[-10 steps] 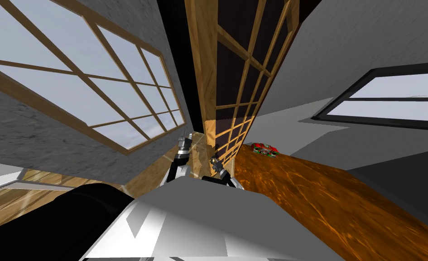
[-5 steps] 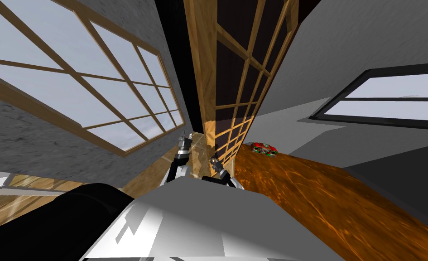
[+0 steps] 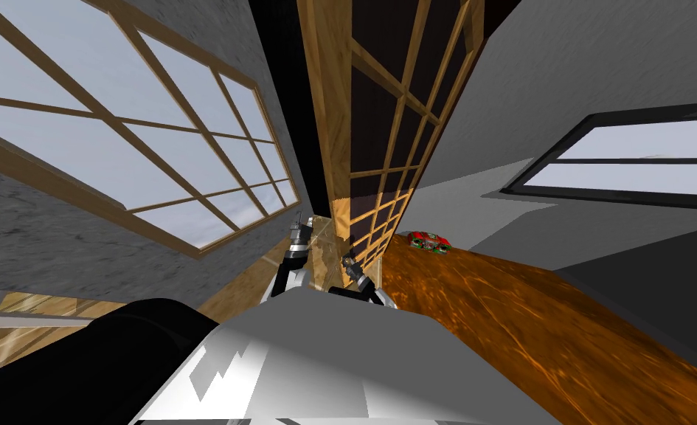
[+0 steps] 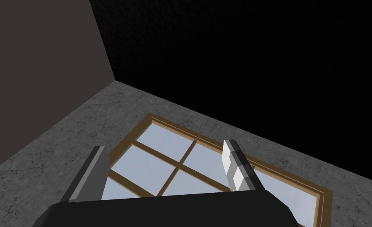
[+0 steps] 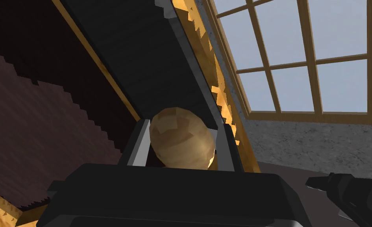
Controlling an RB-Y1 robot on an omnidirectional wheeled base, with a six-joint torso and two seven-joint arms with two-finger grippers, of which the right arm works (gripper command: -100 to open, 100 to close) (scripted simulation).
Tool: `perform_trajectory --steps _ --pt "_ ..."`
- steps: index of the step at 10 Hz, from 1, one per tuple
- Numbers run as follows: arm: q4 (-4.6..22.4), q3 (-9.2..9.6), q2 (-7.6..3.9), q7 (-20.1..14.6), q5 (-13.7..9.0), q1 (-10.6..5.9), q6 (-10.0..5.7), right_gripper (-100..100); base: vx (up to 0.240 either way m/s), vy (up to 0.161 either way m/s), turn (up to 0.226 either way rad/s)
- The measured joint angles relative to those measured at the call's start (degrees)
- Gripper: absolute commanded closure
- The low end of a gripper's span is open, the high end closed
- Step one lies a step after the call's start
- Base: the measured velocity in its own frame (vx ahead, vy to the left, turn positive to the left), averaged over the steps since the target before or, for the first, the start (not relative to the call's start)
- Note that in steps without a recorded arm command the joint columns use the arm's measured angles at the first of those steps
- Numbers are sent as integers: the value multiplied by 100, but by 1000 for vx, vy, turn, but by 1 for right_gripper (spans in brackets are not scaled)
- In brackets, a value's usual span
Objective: Push the door open
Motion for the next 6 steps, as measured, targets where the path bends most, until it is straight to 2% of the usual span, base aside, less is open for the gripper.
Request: perform_trajectory --steps 6 --pt "-26 174 -54 -783 -218 -35 1 100 10 22 -25"
